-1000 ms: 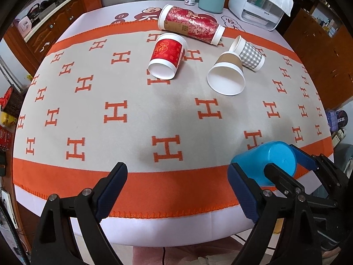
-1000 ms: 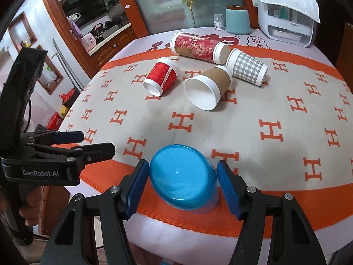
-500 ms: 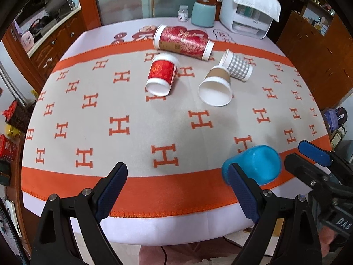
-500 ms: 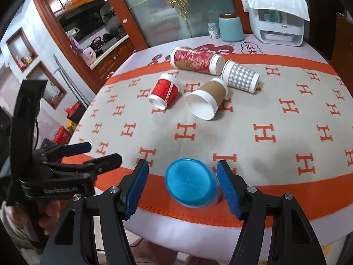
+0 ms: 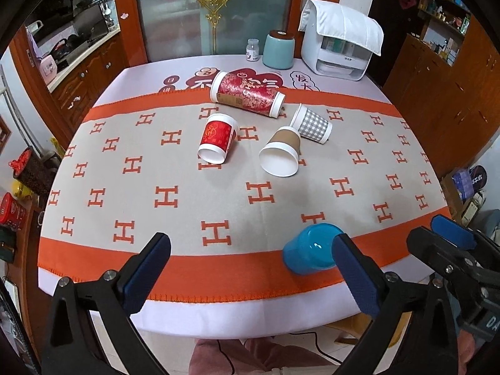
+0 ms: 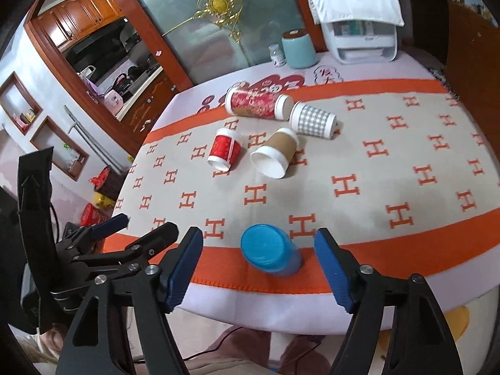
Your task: Flip cup upside down
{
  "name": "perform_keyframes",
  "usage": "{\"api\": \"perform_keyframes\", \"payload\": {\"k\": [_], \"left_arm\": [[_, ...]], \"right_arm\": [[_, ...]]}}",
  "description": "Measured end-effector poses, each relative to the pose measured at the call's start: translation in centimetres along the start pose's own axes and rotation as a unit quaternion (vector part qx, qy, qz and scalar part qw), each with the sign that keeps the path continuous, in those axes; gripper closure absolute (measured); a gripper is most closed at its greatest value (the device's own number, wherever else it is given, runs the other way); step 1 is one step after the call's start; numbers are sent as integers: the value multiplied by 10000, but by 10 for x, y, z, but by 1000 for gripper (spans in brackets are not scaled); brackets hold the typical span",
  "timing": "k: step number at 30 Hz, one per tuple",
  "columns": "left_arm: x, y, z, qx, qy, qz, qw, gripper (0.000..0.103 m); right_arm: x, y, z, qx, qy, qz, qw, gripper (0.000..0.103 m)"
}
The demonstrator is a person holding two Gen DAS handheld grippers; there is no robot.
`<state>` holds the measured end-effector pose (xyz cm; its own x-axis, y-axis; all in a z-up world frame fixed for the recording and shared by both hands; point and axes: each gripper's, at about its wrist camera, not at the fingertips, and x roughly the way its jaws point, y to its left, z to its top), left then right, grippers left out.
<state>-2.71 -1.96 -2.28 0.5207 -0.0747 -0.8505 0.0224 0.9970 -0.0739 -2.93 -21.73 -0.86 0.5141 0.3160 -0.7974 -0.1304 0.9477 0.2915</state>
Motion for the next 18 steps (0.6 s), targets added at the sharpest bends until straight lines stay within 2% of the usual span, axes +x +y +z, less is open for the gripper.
{"api": "perform_keyframes", "payload": {"k": [5,8,18], "left_arm": [[-22,-8,-4,92,-353,209,9991,1],[-32,-12,-5,93,-492,211,9985,1],[-51,-24,-7,152,-807,361,9960,1]], "right_arm": [[-32,6,-6,-123,-282,-92,9995,21],[-49,9,-11,-134,-439,-145,9988,17],[-66,5,-21,-43,-484,-214,9986,17]]}}
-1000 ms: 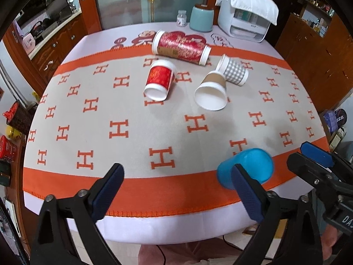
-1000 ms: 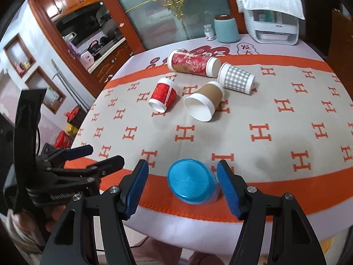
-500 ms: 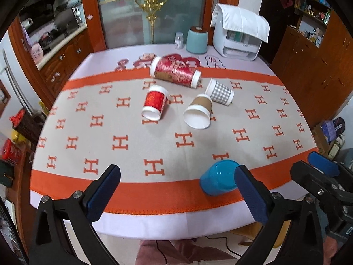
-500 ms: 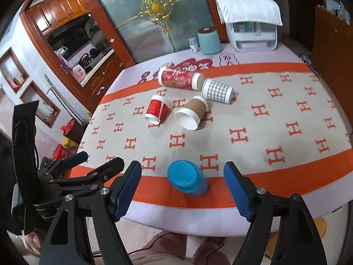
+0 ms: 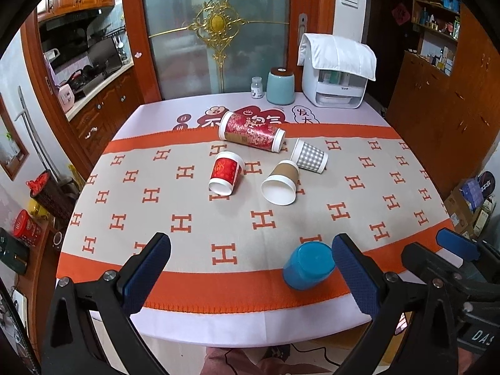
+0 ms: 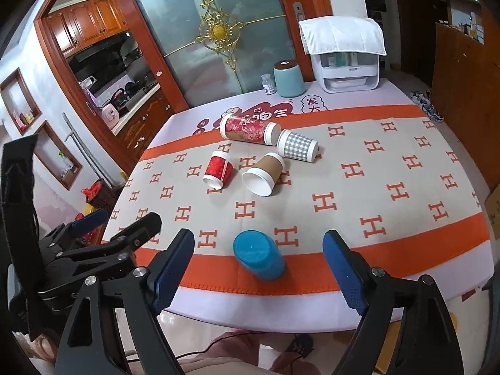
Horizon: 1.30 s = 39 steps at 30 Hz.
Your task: Flip cup upside down
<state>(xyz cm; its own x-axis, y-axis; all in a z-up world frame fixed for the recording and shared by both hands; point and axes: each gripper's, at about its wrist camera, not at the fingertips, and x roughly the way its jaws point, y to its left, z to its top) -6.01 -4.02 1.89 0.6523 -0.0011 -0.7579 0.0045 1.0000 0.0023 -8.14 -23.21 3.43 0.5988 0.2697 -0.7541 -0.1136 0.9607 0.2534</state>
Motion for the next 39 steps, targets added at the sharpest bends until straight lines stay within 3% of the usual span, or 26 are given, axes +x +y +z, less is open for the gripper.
{"api": "perform_keyframes", "payload": {"k": [39], "left_arm": [[13,-12,9,0,185,49,9998,1]], "right_arm": [[9,-5,11,-157,-27,-5,9999,17]]}}
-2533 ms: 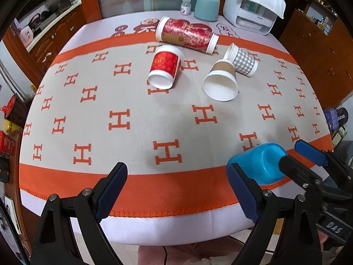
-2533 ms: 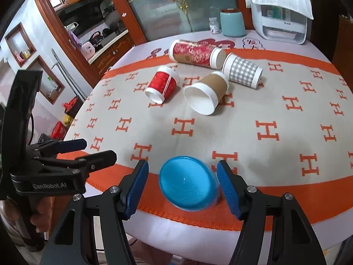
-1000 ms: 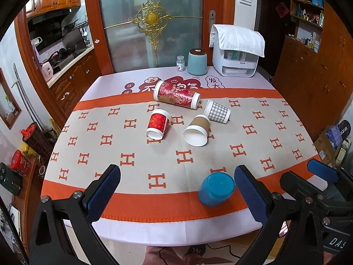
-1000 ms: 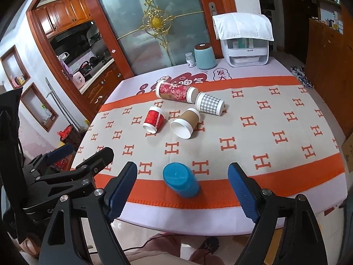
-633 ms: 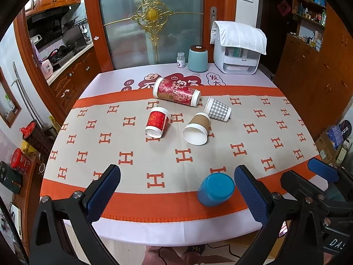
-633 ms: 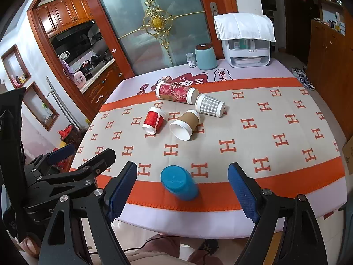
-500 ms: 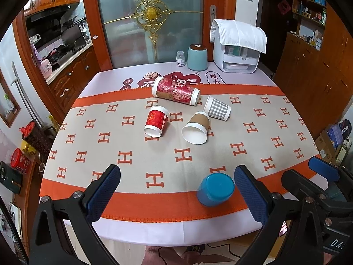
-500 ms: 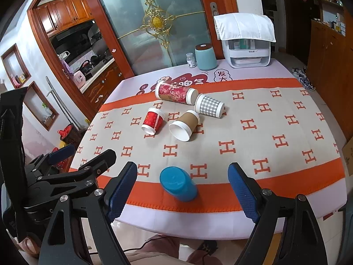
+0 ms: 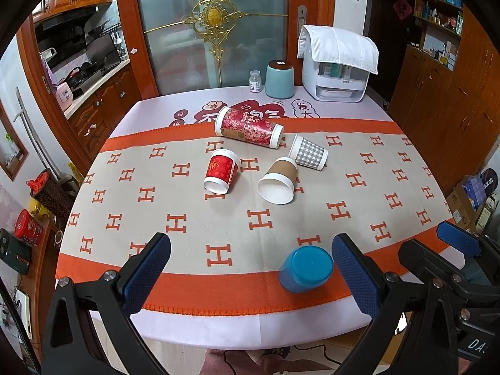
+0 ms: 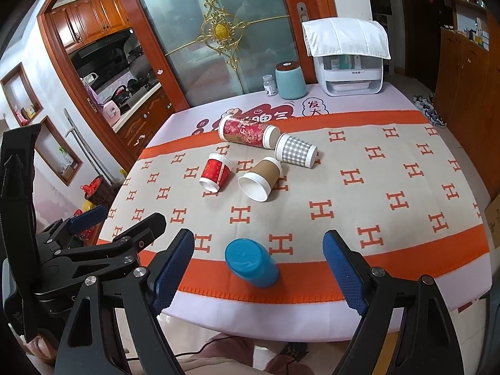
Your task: Flip cup upside down
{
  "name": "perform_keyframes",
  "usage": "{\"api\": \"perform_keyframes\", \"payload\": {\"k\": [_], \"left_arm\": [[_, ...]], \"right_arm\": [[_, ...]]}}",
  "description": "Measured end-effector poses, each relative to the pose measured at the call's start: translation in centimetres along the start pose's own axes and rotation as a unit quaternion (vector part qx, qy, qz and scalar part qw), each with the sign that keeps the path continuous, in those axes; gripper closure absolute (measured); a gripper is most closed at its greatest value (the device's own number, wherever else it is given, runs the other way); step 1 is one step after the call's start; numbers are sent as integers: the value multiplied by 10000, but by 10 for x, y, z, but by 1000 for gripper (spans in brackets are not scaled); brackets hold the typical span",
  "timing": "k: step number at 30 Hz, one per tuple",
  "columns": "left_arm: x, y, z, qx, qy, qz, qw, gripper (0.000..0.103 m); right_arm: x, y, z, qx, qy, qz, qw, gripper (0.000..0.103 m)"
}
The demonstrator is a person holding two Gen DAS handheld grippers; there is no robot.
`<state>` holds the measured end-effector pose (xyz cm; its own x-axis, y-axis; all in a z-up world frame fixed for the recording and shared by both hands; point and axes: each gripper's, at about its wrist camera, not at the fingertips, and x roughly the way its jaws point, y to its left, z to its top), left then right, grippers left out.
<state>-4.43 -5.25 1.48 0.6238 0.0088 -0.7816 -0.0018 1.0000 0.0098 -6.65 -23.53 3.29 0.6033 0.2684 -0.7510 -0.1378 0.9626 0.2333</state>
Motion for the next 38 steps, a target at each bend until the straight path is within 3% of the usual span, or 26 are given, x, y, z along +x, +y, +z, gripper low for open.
{"api": "perform_keyframes", "payload": {"k": [38], "left_arm": [[13,15,-4,18,131,-29,9999,1]], "right_arm": [[4,1,2,11,31,16,10000,17]]}}
